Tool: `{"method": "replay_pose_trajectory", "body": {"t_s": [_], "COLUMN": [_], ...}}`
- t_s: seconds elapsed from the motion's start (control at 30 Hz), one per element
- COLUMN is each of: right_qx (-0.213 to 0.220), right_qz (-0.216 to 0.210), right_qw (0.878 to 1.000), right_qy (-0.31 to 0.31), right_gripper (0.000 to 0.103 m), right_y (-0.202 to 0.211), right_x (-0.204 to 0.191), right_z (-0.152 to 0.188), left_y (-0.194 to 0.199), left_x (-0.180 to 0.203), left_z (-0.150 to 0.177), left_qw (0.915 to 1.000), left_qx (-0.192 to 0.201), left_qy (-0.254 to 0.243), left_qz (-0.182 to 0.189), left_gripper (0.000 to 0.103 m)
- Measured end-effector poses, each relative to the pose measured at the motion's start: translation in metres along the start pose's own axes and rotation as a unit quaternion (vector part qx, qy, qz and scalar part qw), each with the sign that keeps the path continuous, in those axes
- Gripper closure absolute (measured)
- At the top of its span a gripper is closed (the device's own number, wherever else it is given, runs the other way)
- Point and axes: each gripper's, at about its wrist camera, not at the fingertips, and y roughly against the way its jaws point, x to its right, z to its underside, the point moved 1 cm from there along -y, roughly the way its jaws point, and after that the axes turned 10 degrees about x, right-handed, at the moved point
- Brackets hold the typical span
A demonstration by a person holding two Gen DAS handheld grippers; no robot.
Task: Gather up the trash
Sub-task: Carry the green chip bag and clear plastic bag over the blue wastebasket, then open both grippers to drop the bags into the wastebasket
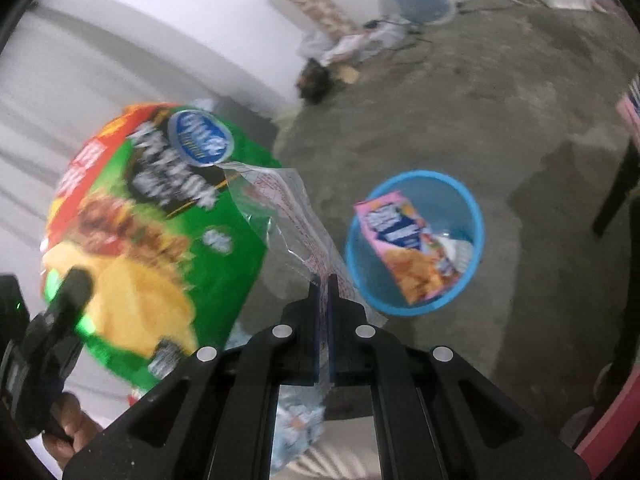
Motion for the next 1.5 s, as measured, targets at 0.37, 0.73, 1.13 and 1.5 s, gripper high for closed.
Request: {"method": "replay_pose_trajectory", "body": {"t_s": [0.37, 0.73, 1.13, 1.5], "right_qx": [-0.015, -0.062, -0.078, -0.072], "right_qz": [0.054, 0.072, 0.028, 0.083], "right_qw": [0.997, 0.992, 0.996, 0.993], "right_qy": [-0.054, -0.086, -0.029, 0.043], "right_gripper": [0.101, 0.101, 0.098, 0.059], "right_y": [-0.022, -0.070, -0.094, -0.119], "right_x": [0.060, 0.089, 0.043, 0.029], "right_z": [-0.004, 0.000, 0.000, 0.004], "left_y": [-0.175, -0.172, -0.023, 0.094], "left_x": [-0.041, -0.061, -0.064, -0.076], "left_z": [0.057, 0.062, 0.015, 0.030], "left_qw": [0.9846, 0.9726, 0.9858, 0.9879], "left_qx": [-0.148, -0.157, -0.069, -0.002], "left_qy": [0.089, 0.159, 0.125, 0.112], "left_qz": [-0.028, -0.063, -0.088, -0.107], "left_gripper": [0.080, 0.040, 0.029, 0.025]}}
